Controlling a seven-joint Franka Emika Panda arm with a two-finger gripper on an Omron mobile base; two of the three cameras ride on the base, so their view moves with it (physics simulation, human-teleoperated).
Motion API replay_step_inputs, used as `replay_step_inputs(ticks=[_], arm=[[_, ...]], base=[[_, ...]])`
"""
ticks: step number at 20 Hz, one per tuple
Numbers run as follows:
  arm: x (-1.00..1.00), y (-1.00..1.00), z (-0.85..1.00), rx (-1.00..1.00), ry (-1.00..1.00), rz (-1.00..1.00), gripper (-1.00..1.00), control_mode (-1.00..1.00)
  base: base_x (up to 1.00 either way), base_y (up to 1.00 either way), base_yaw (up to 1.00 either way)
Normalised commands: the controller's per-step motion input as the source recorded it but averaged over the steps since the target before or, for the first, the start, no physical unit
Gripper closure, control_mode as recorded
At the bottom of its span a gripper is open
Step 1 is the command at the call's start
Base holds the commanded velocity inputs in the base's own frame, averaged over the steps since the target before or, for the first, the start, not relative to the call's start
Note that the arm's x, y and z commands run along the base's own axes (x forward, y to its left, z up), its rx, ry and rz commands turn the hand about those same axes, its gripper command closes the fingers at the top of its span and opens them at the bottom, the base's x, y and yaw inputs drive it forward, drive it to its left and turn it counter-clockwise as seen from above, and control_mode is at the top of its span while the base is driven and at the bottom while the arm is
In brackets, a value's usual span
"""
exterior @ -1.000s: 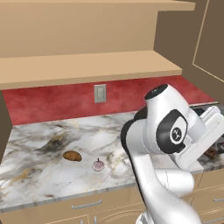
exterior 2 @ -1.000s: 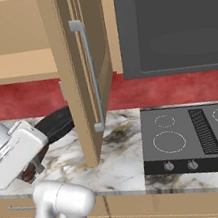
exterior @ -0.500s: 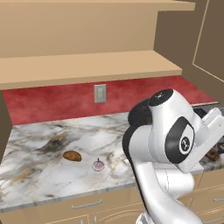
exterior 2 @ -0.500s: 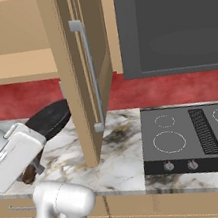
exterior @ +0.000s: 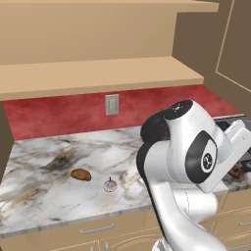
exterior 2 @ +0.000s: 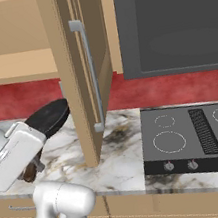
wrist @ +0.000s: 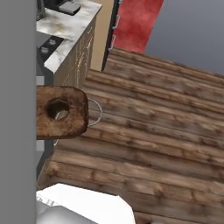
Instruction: Pick the pan from the cabinet and place it on the stove. Then turn on the stove burner for the pan.
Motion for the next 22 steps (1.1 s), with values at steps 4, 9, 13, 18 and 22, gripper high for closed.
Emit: replay_step_inputs(ticks=[4,9,13,18,22], arm=[[-0.28,-0.21,0.00,0.02,-0.04,-0.06,1.00,-1.00],[-0.49,-0.23,0.00,0.05,-0.02,-0.19,1.00,-1.00],[-0.28,-0.04,-0.07,0.02,0.00,-0.23,1.00,-1.00],[-0.16,0.00,-0.11,0.00,0.00,-0.14,1.00,-1.00],[-0.20,0.00,-0.24,0.00,0.02,-0.07,1.00,-1.00]], base=[[0.00,0.00,0.00],[0.00,0.00,0.00],[0.00,0.00,0.00],[0.00,0.00,0.00],[0.00,0.00,0.00]])
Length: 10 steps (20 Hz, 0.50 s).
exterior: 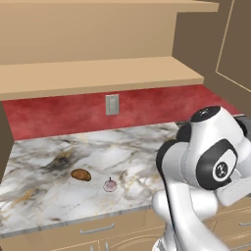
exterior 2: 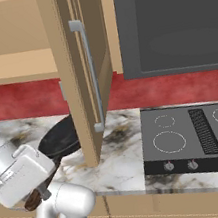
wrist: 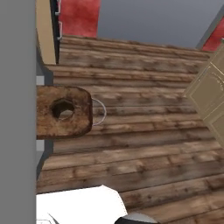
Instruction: Pick the pan from the cabinet and place it on the stove. Then turn on the stove burner for the pan.
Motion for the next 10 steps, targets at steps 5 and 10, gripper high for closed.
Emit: replay_step_inputs(ticks=[5,10], arm=[[-0.20,0.00,-0.24,0.00,0.03,-0.05,1.00,-1.00],[-0.20,0.00,-0.26,0.00,0.01,-0.04,1.00,-1.00]], base=[[0.00,0.00,0.00],[0.00,0.00,0.00]])
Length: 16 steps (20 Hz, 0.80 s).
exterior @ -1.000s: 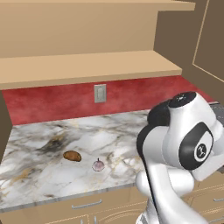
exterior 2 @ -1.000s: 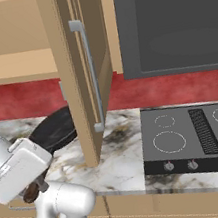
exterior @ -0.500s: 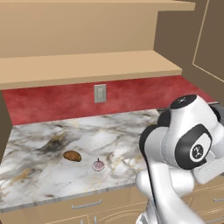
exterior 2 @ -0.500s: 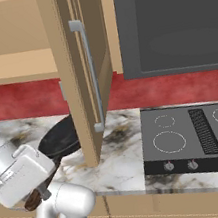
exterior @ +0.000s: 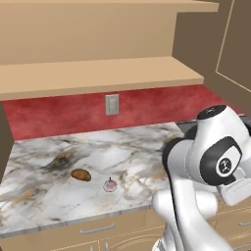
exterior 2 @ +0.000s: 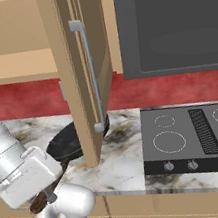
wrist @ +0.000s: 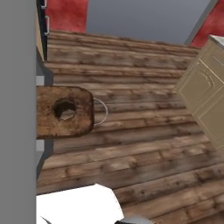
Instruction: Pick the pan from the cabinet and place it on the stove. Then turn on the stove burner for the pan.
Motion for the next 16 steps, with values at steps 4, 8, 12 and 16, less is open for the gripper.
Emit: replay_step_inputs(ticks=[4,8,12,16], arm=[[-0.22,0.00,-0.29,0.00,0.00,-0.04,1.00,-1.00],[-0.24,0.00,-0.29,0.00,0.00,-0.04,1.00,-1.00],[-0.25,0.00,-0.30,0.00,0.00,-0.04,1.00,-1.00],[-0.33,0.00,-0.28,0.00,0.00,-0.03,1.00,-1.00]], base=[[0.00,0.00,0.00],[0.00,0.00,0.00],[0.00,0.00,0.00],[0.00,0.00,0.00]])
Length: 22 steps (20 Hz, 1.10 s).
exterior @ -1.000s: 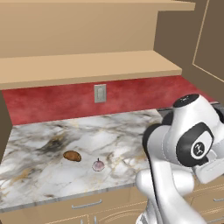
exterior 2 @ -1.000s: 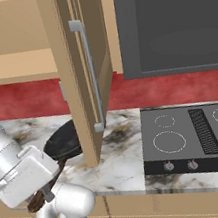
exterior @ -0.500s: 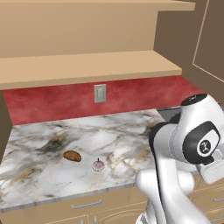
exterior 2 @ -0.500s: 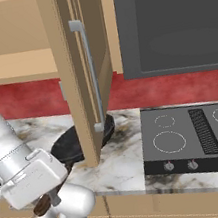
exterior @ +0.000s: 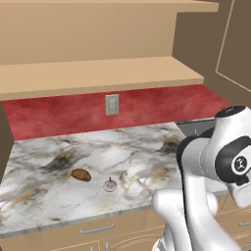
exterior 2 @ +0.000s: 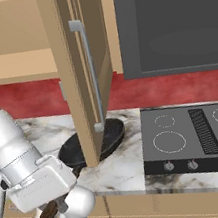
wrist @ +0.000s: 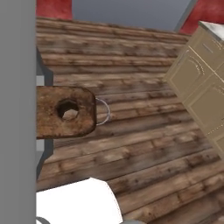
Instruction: Pick the pan from the cabinet and place it on the stove. Then turn on the stove burner for the pan.
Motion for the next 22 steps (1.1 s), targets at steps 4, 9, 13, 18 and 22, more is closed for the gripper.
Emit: replay_step_inputs(ticks=[4,9,13,18,22], arm=[[-0.52,0.00,-0.28,0.02,-0.05,-0.03,1.00,-1.00],[-0.47,0.00,-0.23,0.03,-0.04,-0.03,1.00,-1.00],[-0.41,0.00,-0.21,0.03,-0.04,-0.01,1.00,-1.00],[-0.33,0.00,-0.22,0.01,-0.01,0.00,1.00,-1.00],[-0.20,-0.04,-0.19,0.00,0.00,0.00,1.00,-1.00]], base=[[0.00,0.00,0.00],[0.00,0.00,0.00],[0.00,0.00,0.00],[0.00,0.00,0.00],[0.00,0.00,0.00]])
